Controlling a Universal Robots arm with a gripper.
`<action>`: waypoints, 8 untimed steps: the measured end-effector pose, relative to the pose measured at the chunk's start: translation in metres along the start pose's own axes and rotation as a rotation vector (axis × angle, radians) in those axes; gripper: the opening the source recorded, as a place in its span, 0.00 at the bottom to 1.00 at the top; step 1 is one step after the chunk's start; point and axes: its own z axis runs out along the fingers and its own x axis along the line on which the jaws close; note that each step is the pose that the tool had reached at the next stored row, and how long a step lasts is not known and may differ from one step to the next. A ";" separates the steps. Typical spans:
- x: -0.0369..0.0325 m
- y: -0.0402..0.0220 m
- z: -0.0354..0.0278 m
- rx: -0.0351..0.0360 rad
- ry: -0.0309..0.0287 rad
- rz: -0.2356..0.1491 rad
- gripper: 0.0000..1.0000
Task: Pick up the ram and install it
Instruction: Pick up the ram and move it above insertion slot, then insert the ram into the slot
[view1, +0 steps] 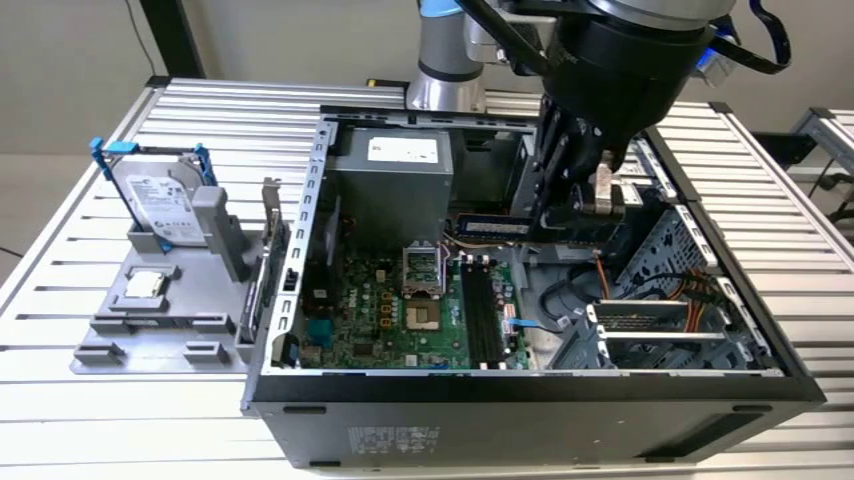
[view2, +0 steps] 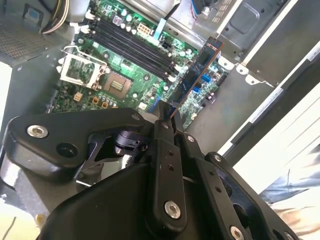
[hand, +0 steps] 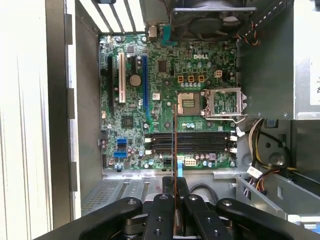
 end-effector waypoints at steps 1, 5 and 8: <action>-0.0003 -0.0005 -0.0001 0.0000 -0.0001 0.008 0.00; -0.0019 -0.0023 -0.0001 0.0000 -0.0008 0.032 0.00; -0.0032 -0.0040 -0.0001 0.0000 -0.0012 0.048 0.00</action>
